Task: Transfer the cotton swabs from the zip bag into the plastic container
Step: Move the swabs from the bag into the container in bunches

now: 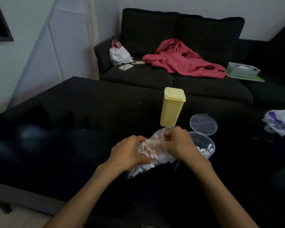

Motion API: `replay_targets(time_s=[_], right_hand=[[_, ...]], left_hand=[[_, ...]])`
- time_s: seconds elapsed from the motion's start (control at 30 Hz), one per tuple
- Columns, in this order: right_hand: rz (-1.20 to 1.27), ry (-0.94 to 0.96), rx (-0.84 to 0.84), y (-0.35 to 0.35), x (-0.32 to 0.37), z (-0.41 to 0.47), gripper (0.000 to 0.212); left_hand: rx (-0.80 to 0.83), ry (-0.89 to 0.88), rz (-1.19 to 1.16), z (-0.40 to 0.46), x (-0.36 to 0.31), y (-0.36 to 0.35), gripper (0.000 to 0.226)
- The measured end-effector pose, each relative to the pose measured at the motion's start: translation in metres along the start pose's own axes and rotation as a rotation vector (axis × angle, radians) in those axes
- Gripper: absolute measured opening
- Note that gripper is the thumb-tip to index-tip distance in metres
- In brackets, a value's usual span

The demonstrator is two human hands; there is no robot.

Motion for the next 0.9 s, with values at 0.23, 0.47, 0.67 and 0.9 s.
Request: replay_targets(time_s=[0.23,0.47,0.67,0.9], right_hand=[[0.124,0.01,0.075,0.013,0.001,-0.001,0.027],[0.031,0.022,0.086,0.007,0.002,-0.002,0.004],[0.04,-0.026,0.006,0.014,-0.003,-0.001,0.043],[0.446,-0.21,0.103,0.033,-0.021,0.004,0.018]], left_hand=[[0.004,0.05,-0.037,0.003,0.0,0.002,0.071],[0.011,0.024,-0.028,0.003,-0.008,-0.007,0.075],[0.029,0.074,-0.059,0.006,-0.005,-0.003,0.073],[0.128,0.114,-0.255,0.01,-0.005,-0.006,0.072]])
Point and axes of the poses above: each hand's wrist, its own z-axis towards the middle knuckle, its own y-axis out of the back of the hand, x = y × z, the point moved 1 cm from there along z, towards the middle knuckle, and after that the axes turned 12 degrees about -x, right-handed, at the moved point
